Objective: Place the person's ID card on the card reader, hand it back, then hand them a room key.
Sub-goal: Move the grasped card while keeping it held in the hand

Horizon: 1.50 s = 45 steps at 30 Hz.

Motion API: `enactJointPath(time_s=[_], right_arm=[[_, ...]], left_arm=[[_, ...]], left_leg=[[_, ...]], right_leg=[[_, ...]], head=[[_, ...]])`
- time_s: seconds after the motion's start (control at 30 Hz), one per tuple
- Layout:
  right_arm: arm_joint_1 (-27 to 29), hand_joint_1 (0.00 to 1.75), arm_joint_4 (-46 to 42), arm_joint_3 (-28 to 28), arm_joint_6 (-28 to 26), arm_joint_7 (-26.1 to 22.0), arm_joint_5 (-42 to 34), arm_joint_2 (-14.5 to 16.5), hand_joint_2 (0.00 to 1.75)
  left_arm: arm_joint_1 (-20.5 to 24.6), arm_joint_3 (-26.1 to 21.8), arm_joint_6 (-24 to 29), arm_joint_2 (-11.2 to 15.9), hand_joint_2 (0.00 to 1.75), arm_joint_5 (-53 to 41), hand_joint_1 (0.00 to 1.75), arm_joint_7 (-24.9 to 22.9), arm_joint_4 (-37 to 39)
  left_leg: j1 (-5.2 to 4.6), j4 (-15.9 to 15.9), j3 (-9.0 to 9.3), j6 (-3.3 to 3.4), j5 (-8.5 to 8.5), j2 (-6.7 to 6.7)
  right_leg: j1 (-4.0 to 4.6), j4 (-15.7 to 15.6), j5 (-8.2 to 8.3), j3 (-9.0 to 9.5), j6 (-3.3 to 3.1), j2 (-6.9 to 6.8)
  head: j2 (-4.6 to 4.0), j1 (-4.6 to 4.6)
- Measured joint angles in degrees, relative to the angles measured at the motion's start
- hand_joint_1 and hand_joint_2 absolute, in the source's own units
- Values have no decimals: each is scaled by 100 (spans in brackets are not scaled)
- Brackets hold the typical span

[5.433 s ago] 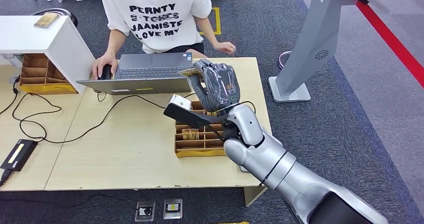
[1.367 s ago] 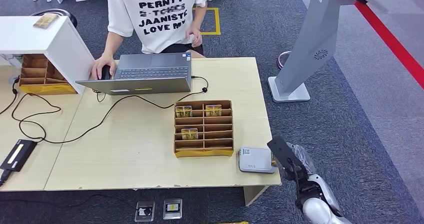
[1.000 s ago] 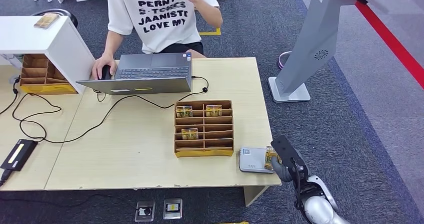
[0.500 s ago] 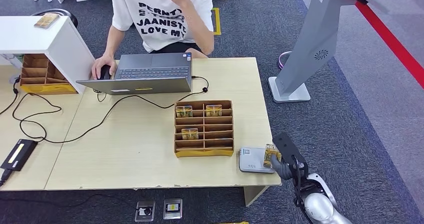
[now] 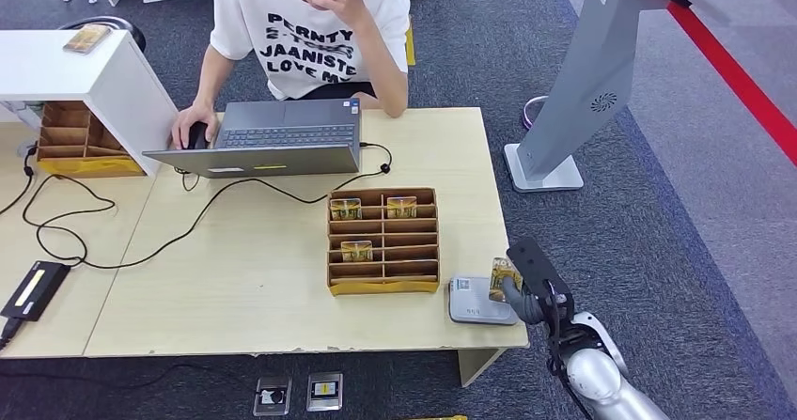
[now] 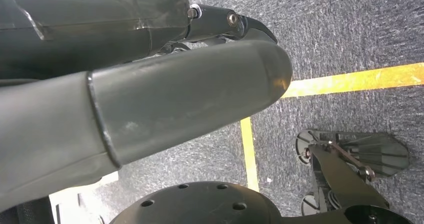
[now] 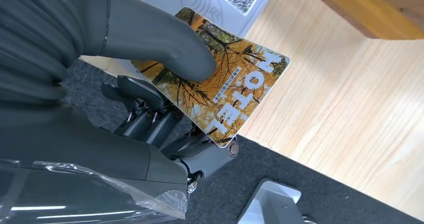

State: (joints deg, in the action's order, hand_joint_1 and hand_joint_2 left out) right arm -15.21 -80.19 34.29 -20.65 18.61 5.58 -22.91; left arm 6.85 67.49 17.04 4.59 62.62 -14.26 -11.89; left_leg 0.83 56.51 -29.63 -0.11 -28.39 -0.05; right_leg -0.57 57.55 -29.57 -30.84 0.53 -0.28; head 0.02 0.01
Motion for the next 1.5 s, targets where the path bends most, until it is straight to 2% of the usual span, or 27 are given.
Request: enactJointPath(time_s=[0.53, 1.1, 1.5], right_arm=[[-356, 175, 486, 315, 96, -172, -70, 393, 175], [-582, 175, 1164, 504, -81, -202, -136, 479, 175], [-618, 175, 1340, 505, -80, -379, -304, 500, 175]], left_arm=[[9, 0, 10, 0, 0, -20, 0, 0, 0], [9, 0, 6, 14, 0, -41, 0, 0, 0], [9, 0, 3, 27, 0, -82, 0, 0, 0]], left_leg=[[0, 0, -2, 0, 0, -3], [0, 0, 12, 0, 0, -1], [0, 0, 22, 4, 4, -1]], right_leg=[[0, 0, 0, 0, 0, -3], [0, -1, 0, 8, 0, 0], [0, -2, 8, 17, 1, 2]], head=[[0, 0], [0, 1], [0, 1]])
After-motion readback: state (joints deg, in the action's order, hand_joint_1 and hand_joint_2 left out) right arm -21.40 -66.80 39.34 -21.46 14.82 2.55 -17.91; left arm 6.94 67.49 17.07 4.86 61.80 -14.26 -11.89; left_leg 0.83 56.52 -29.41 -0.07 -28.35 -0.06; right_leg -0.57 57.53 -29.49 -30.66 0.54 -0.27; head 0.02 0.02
